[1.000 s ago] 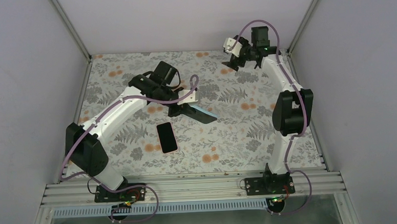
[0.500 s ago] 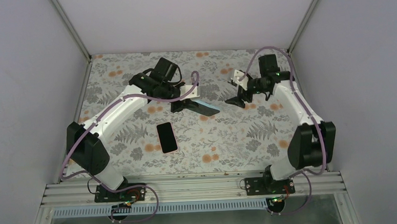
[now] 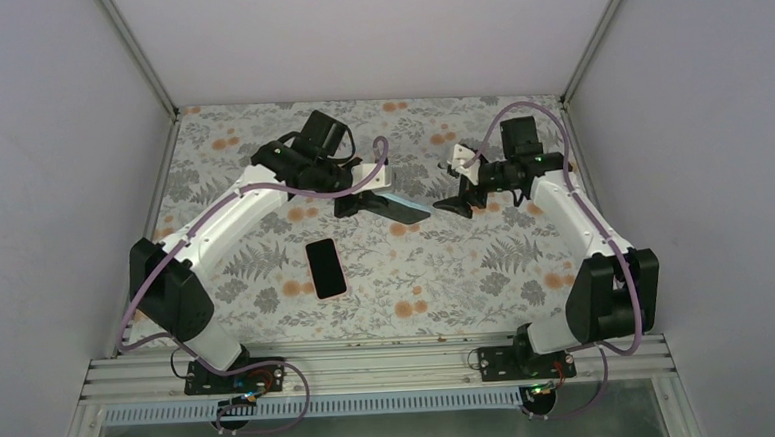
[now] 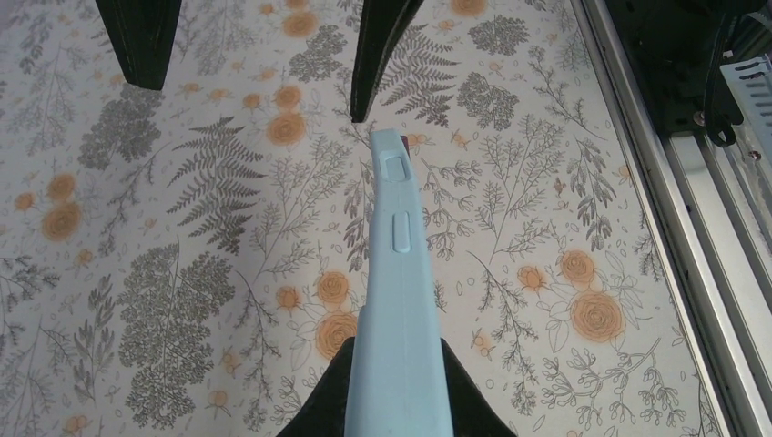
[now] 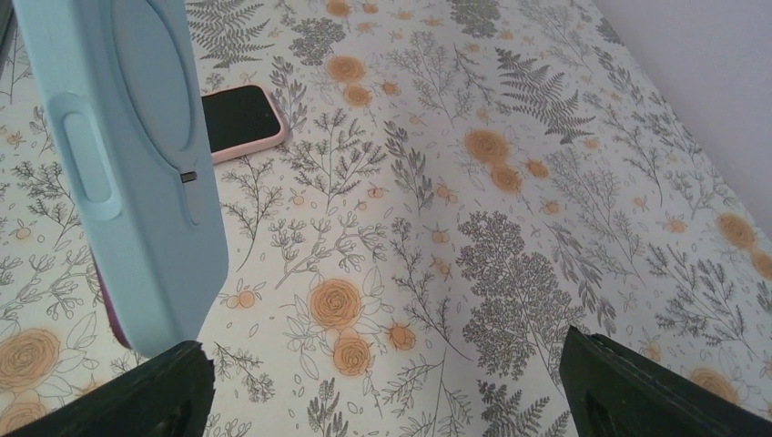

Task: Take the phone out of the phone case
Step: Remove the phone case from the phone.

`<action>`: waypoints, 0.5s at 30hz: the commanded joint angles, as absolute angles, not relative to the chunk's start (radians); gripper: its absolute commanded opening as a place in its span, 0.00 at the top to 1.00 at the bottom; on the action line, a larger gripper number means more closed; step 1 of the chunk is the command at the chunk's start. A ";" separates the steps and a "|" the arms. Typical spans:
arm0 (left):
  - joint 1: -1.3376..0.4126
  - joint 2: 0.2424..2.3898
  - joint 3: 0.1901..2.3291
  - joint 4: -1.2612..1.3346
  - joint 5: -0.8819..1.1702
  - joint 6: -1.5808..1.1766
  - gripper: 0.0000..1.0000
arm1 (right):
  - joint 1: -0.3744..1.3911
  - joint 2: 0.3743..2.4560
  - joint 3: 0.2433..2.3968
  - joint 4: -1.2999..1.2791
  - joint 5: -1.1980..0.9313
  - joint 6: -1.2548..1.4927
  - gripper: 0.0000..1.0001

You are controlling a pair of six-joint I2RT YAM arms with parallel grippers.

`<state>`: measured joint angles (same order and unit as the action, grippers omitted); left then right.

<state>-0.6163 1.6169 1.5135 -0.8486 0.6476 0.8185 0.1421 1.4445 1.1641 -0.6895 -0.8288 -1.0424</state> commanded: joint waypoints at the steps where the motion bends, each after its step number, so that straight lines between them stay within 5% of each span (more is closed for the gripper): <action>1: -0.617 1.629 1.564 -0.816 0.694 0.811 0.98 | 0.155 1.443 1.153 -0.673 -0.884 -1.031 0.03; 15: -0.616 1.633 1.554 -0.812 0.674 0.810 0.98 | 0.167 1.416 1.141 -0.730 -0.895 -1.063 0.04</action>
<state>-0.6163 1.6444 1.5257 -0.8478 0.6422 0.8185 0.1535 1.4433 1.1507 -0.7052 -0.8558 -1.0473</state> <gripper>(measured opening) 0.115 0.967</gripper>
